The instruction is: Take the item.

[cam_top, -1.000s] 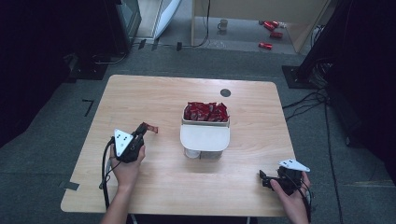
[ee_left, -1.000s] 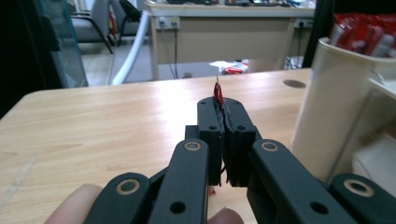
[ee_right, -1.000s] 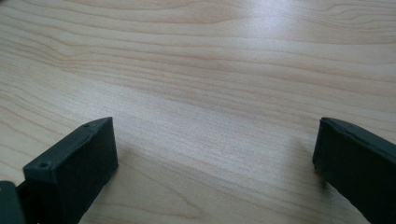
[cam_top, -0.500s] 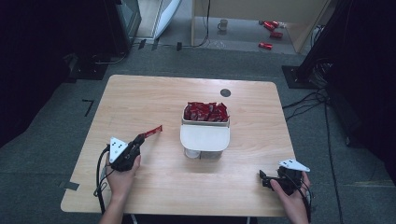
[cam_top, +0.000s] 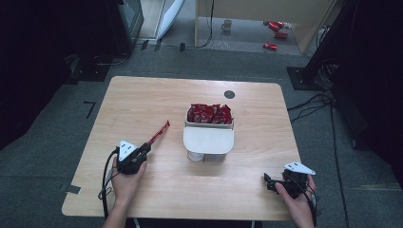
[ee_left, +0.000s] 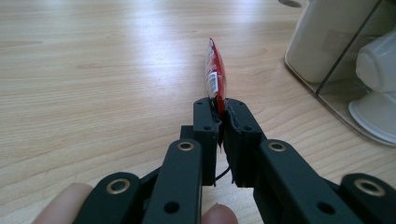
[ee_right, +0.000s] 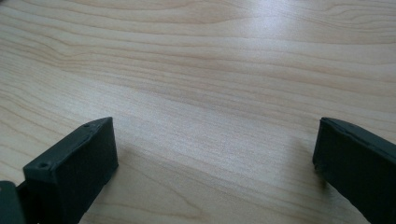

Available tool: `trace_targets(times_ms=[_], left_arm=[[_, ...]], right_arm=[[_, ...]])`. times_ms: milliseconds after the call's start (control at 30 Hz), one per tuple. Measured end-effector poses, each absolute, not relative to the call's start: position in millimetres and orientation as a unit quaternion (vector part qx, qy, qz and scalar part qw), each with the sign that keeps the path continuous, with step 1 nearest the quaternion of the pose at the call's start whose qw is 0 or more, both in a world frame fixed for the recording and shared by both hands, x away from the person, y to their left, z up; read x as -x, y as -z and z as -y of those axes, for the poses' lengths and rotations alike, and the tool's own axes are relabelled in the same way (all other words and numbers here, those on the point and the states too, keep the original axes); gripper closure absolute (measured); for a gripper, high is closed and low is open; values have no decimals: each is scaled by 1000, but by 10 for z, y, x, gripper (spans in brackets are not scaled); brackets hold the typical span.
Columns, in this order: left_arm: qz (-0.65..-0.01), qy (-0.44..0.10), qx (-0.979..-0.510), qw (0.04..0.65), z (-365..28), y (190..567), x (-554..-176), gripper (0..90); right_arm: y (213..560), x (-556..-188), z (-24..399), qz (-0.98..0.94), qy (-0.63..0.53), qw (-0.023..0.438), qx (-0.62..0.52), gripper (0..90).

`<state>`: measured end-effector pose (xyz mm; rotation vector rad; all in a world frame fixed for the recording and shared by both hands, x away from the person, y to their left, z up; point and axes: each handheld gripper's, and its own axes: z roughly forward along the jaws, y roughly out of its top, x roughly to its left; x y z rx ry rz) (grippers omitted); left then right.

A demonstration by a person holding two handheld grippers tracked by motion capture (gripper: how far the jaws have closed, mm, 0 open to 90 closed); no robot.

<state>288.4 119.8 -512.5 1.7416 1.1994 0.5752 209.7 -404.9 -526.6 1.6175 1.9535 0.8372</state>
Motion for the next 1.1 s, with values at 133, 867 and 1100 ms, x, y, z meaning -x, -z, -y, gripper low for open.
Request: trace_targets(times_ms=[133, 867, 1100], left_arm=[[-492, -223, -706, 457, -1211, 5122, -2894, 762], [-551, -243, -700, 383, -1564, 5030, -2904, 256], [-567, -238, -711, 341, -1786, 5012, -2867, 38]], right_arm=[[5265, -2097, 4049, -711, -305, 233, -589, 0], [5265, -2097, 4049, -711, -305, 233, -589, 0], [5266, -2097, 4049, -711, -305, 233, -589, 0]])
